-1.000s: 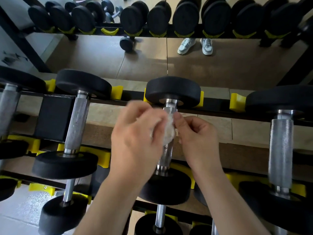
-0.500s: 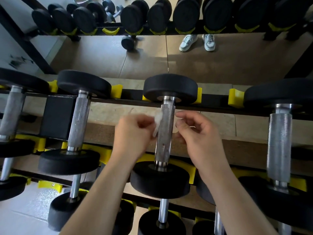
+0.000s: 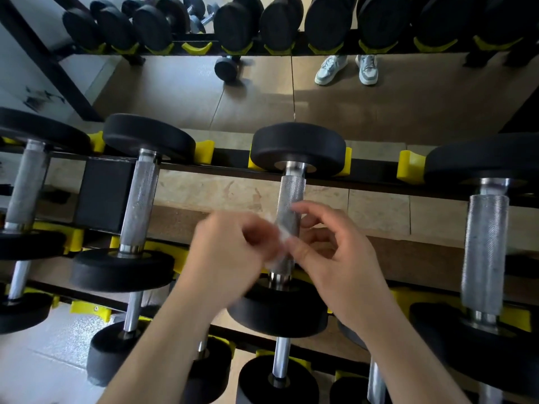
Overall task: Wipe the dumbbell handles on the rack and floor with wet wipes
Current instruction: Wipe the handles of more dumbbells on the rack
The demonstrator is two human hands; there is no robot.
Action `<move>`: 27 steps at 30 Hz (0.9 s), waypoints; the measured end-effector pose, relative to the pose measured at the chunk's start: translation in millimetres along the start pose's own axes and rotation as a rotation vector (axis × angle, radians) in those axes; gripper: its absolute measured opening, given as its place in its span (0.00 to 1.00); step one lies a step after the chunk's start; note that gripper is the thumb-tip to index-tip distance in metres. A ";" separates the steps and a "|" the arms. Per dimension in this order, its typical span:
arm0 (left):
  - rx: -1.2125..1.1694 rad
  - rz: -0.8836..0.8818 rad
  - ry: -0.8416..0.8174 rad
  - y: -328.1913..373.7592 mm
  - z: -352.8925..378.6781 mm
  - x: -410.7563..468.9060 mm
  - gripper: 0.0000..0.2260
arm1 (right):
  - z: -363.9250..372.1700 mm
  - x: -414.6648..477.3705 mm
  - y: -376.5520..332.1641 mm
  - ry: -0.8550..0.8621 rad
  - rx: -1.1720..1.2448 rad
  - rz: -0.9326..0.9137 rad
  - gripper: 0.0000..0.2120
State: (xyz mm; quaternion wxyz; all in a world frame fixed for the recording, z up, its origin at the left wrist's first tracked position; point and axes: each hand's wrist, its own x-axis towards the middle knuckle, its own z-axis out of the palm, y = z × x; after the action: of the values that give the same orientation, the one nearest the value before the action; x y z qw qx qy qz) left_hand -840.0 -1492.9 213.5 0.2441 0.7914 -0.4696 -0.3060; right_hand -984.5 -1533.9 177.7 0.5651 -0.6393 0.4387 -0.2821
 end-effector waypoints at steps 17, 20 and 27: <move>-0.037 -0.046 0.238 -3.9 13.2 -20.5 0.10 | 1.0 -18.6 5.3 0.303 0.498 0.293 0.09; 0.100 -0.028 0.185 2.7 12.4 -21.5 0.11 | 4.7 -23.3 14.7 0.396 0.163 0.228 0.09; 0.246 -0.020 0.152 2.7 11.0 -21.6 0.08 | 17.9 -16.4 3.7 0.177 -0.179 0.039 0.07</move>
State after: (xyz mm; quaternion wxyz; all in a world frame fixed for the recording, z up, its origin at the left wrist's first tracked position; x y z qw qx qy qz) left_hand -857.5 -1475.9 213.3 0.1770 0.8409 -0.4756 -0.1880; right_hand -977.6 -1510.8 172.7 0.4701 -0.6510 0.5229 -0.2859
